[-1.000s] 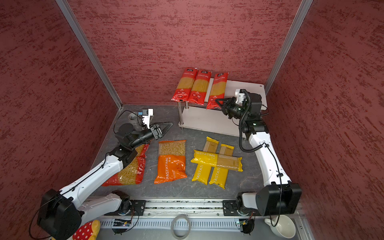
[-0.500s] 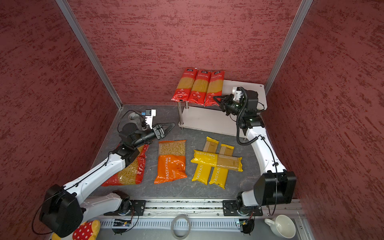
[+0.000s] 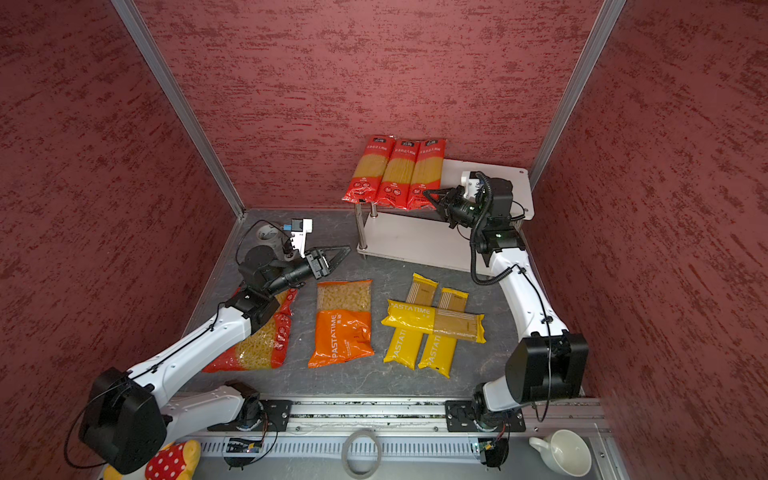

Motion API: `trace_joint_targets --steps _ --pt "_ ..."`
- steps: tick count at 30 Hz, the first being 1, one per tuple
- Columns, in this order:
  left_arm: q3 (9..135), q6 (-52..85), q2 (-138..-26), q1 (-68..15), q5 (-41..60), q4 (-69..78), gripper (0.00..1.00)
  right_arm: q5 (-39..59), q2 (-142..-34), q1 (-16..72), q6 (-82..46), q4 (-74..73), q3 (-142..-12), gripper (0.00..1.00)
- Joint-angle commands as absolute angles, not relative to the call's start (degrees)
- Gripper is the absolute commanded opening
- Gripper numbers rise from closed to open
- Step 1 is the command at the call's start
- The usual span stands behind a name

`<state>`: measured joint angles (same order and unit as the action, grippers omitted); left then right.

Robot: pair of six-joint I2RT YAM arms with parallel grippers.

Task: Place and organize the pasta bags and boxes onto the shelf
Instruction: 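Stand the bag beside the other two with the right gripper while the left releases, then open the right gripper and lower both grippers toward the yellow PASTATIME packs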

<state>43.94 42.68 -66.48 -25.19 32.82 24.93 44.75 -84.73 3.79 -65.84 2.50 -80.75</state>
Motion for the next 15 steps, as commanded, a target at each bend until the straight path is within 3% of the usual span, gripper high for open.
trace_joint_targets --steps 1,5,15 --pt "45.24 41.84 -66.62 -25.49 32.61 26.1 0.62 46.15 -83.82 4.35 -64.18 -1.25 -82.21 0.29" --pt "44.95 41.71 -66.53 -25.49 32.65 26.02 0.62 44.18 -81.06 4.33 -64.14 -0.68 -79.99 0.44" --pt "47.74 34.98 -65.04 -25.4 32.26 18.53 0.62 41.99 -76.82 4.24 -59.8 7.49 -75.59 0.61"
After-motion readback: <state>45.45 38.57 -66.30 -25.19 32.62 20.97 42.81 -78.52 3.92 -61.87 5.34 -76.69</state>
